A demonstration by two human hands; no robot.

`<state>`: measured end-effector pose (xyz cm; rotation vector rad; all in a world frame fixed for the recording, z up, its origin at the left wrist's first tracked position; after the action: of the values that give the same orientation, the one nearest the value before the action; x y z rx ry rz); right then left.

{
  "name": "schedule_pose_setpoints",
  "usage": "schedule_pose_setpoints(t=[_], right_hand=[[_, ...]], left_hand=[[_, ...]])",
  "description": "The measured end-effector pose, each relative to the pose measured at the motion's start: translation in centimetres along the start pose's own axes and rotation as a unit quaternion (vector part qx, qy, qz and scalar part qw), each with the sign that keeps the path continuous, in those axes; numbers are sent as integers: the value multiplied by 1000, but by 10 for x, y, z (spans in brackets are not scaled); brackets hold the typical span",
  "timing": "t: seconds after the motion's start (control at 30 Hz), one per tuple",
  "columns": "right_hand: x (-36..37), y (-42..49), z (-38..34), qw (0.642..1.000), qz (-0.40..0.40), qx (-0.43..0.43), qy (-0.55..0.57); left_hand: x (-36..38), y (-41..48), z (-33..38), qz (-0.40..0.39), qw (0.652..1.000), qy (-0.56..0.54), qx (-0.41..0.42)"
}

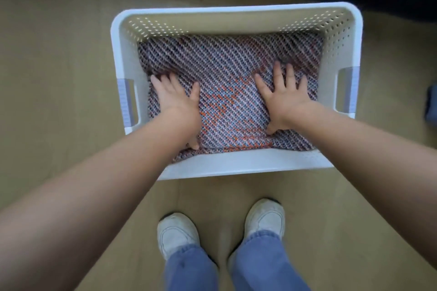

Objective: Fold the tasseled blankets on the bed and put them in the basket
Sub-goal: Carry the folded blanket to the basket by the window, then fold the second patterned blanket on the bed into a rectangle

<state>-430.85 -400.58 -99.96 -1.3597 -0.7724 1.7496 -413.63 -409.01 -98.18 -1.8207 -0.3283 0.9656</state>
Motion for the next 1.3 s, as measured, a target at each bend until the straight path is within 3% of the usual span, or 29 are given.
schedule_pose_setpoints(t=[0.13,0.37,0.57,0.73,0.9,1.07,1.3], right_hand=[[-35,-40,-28,987,124,0,101],[-81,-134,-35,964,164,6,208],[-127,-271,17,938,188,44,288],[-156,-426,57,903,234,163,320],[-128,-583,82,830,225,296,416],[-51,-743,84,749,199,426,467],[112,-984,-11,598,122,592,526]], left_hand=[[-38,-38,22,120,986,-72,89],[-45,-127,21,113,946,-293,81],[-115,-243,21,128,953,-238,139],[-184,-388,36,198,937,-172,231],[-208,-536,81,237,902,-66,355],[-183,-674,158,236,852,16,467],[-26,-906,273,197,715,186,645]])
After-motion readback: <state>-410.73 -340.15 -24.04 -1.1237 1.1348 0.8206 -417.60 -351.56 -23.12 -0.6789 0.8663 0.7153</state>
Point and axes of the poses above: each hand's wrist, its own y-axis towards the middle knuckle, its own x-axis out of the palm, z = x × y, the point moved 6 cm from there along y, towards the middle knuckle, and after that the axes turned 13 degrees about -y, right-handed, at the moved point
